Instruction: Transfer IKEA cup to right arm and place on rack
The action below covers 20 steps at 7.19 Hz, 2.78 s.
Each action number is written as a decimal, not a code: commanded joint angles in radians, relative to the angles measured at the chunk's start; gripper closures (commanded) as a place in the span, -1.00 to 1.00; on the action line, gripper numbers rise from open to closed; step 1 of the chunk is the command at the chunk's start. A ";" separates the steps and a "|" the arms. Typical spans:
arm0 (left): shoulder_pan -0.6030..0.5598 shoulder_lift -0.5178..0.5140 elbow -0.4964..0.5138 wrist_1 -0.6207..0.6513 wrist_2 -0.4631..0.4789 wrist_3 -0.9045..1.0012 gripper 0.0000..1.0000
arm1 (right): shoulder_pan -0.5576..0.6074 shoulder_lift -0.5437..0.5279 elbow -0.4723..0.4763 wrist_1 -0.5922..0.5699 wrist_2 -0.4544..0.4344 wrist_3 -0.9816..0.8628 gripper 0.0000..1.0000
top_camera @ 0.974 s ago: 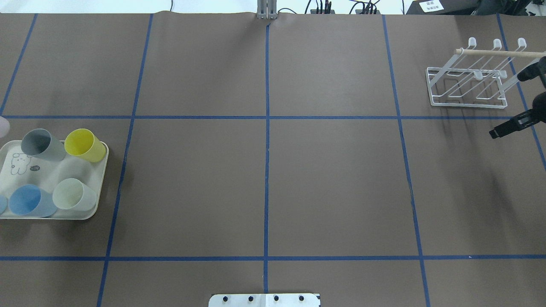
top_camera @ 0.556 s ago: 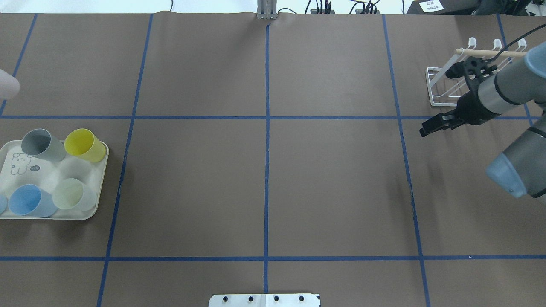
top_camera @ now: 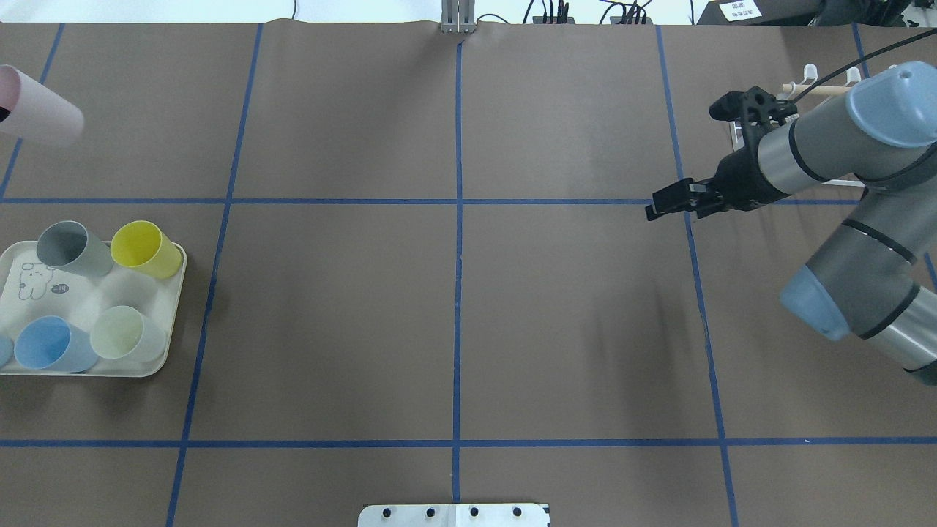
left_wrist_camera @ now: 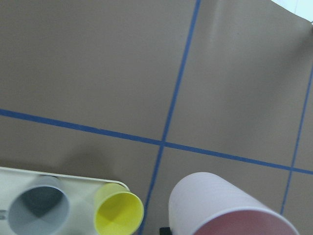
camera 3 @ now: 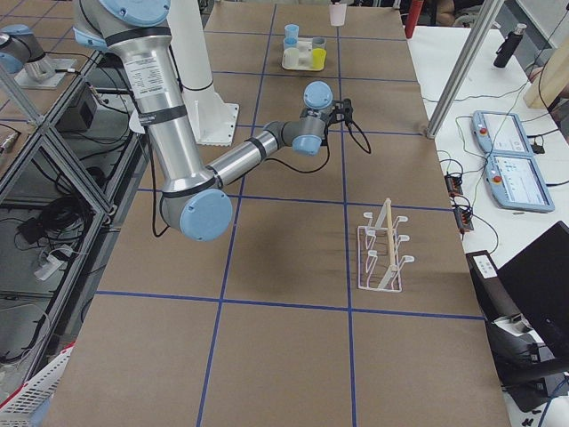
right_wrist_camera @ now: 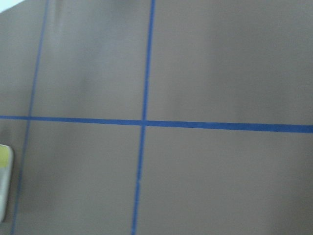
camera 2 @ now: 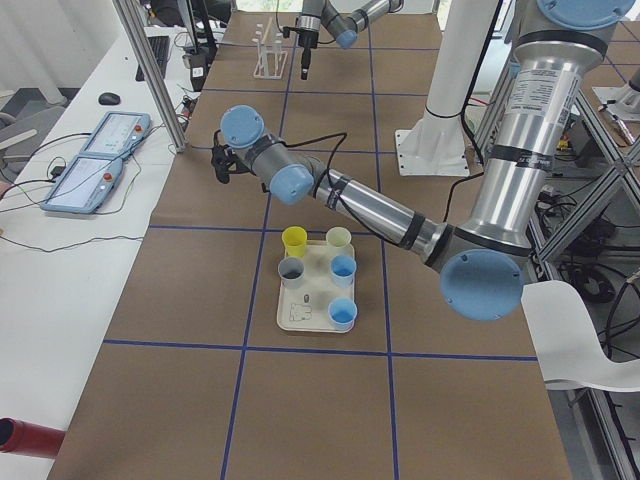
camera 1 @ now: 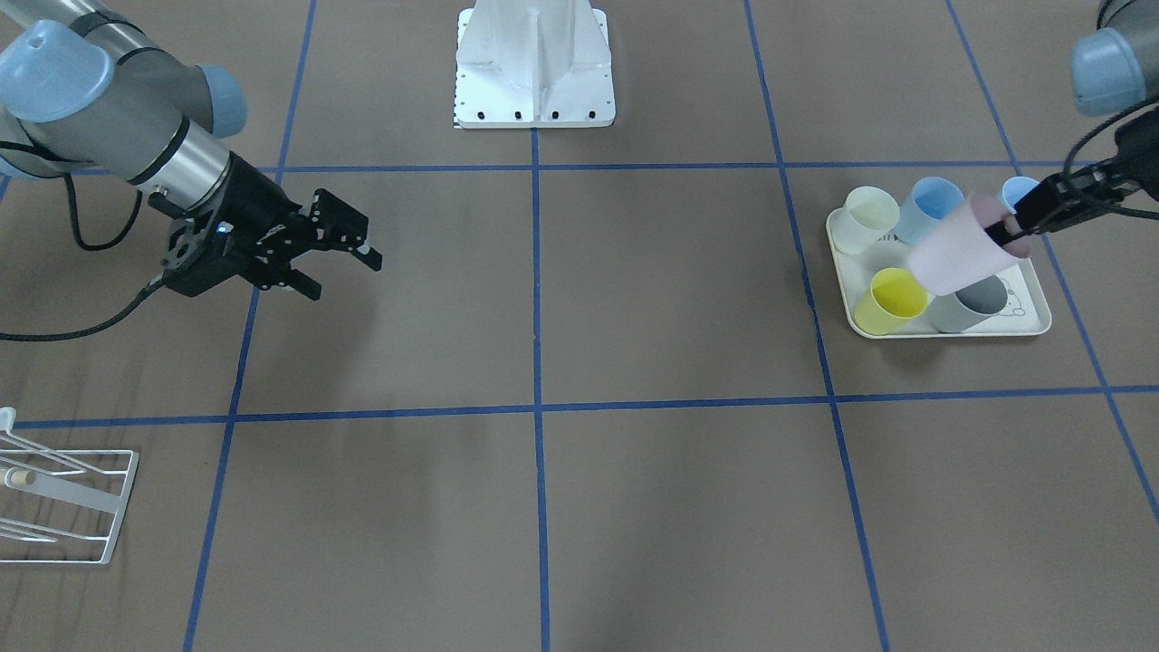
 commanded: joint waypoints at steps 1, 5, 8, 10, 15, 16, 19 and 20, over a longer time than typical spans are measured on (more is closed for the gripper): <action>0.127 -0.100 -0.008 -0.175 -0.006 -0.316 1.00 | -0.078 0.049 0.002 0.288 -0.155 0.321 -0.98; 0.262 -0.240 -0.061 -0.356 0.147 -0.625 1.00 | -0.267 0.055 0.010 0.757 -0.444 0.508 -0.98; 0.377 -0.238 -0.022 -0.855 0.419 -1.138 1.00 | -0.279 0.101 0.010 0.844 -0.535 0.629 -0.98; 0.448 -0.237 -0.014 -1.066 0.552 -1.466 1.00 | -0.291 0.141 0.008 0.860 -0.575 0.644 -0.98; 0.534 -0.242 -0.012 -1.206 0.698 -1.744 1.00 | -0.305 0.150 0.011 0.899 -0.577 0.646 -0.98; 0.542 -0.242 -0.012 -1.224 0.699 -1.771 1.00 | -0.305 0.150 0.013 0.899 -0.601 0.646 -0.98; 0.557 -0.242 -0.011 -1.240 0.699 -1.798 1.00 | -0.304 0.147 0.010 0.920 -0.644 0.650 -0.98; 0.562 -0.242 -0.012 -1.241 0.700 -1.798 1.00 | -0.304 0.145 0.008 0.920 -0.649 0.649 -0.98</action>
